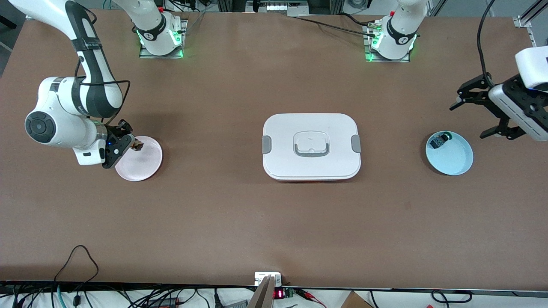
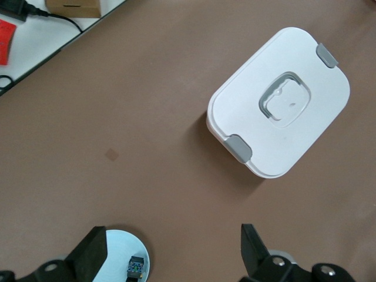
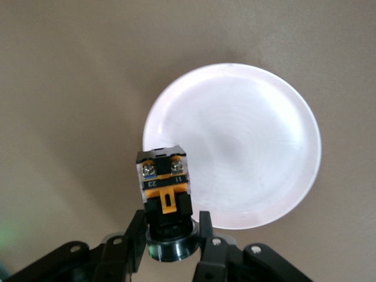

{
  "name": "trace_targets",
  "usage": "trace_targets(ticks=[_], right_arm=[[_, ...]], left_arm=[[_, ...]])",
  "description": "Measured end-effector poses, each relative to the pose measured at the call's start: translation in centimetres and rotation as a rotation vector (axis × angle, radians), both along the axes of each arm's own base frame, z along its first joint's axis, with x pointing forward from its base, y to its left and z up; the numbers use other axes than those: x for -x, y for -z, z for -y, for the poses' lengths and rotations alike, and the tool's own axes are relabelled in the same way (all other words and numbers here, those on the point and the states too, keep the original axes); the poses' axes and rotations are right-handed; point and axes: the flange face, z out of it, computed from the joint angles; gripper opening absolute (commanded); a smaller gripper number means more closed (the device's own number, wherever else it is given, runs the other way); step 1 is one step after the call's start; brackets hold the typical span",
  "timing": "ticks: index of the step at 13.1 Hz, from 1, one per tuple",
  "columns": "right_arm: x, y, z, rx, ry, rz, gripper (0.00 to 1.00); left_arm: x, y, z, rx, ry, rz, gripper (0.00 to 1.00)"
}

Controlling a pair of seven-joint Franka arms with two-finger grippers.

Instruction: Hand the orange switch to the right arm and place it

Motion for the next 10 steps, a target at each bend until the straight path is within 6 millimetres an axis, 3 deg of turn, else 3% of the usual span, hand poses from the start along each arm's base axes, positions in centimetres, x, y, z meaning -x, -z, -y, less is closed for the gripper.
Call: trace_targets(ticks=[4, 7, 10], right_arm=[[-0.7, 1.7, 1.6, 0.002, -0.17, 0.089, 0.21], [-0.5, 3.6, 2.7, -0.005, -0.25, 0.138, 0.21], [-0.3, 5.5, 3.5, -0.01, -0.275, 0.138, 0.21]], left_arm=[[0.1, -0.3, -1.3, -0.007, -0.029, 0.005, 1.0], [1.1, -1.3, -2.5, -0.038, -0.146, 0.001, 1.0], [2.8, -1.4, -0.7, -0.134, -0.32, -0.046, 1.0]])
